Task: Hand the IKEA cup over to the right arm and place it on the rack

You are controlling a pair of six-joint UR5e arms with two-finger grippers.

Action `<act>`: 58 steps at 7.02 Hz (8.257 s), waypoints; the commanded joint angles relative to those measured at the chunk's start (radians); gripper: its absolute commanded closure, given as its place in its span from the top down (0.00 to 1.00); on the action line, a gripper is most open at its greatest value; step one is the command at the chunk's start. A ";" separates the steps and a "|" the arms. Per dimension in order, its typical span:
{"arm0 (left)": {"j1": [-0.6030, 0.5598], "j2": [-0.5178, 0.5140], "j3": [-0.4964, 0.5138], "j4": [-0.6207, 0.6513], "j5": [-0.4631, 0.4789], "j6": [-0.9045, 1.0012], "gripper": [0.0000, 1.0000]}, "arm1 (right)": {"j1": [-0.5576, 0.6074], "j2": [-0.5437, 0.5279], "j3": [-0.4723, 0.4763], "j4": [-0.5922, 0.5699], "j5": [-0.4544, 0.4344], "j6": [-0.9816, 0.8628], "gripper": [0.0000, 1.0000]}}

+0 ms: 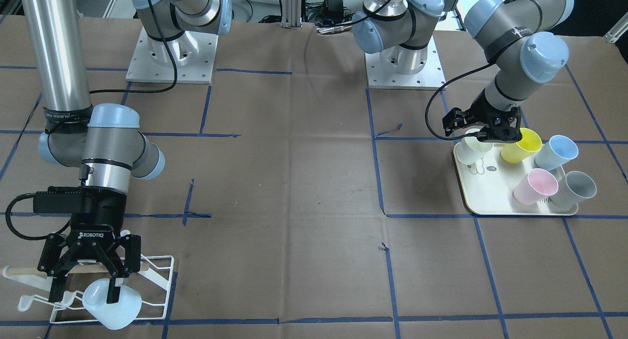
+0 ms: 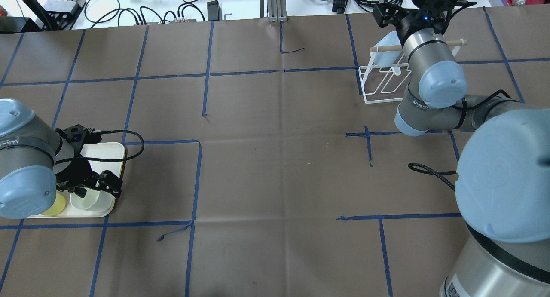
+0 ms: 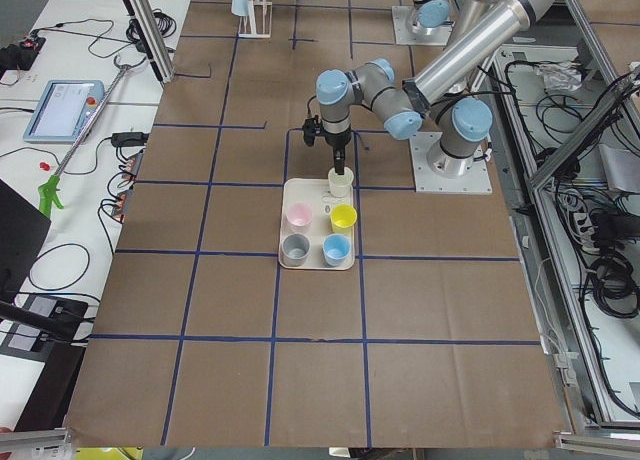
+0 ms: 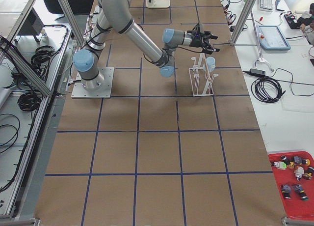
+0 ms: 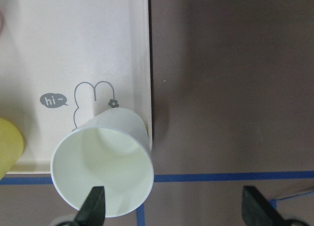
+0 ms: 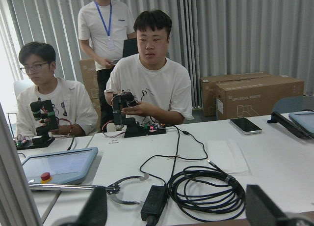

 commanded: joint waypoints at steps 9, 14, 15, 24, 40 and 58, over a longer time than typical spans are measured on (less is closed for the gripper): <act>0.033 0.003 0.016 0.014 0.082 0.030 0.00 | 0.097 -0.160 0.011 0.143 0.280 0.603 1.00; -0.076 0.047 0.547 -0.469 0.036 0.015 0.00 | 0.158 -0.168 0.041 0.156 0.280 1.114 1.00; -0.080 0.005 0.644 -0.498 0.025 0.024 0.00 | 0.158 -0.168 0.041 0.156 0.286 1.184 1.00; -0.157 -0.063 0.351 0.381 -0.674 0.108 0.00 | 0.160 -0.166 0.051 0.157 0.331 1.377 1.00; -0.412 -0.224 0.002 1.168 -1.009 0.090 0.00 | 0.267 -0.102 0.179 0.142 0.317 1.411 0.99; -0.419 -0.256 -0.001 1.268 -0.991 -0.008 0.00 | 0.445 -0.024 0.092 0.151 0.206 1.602 0.98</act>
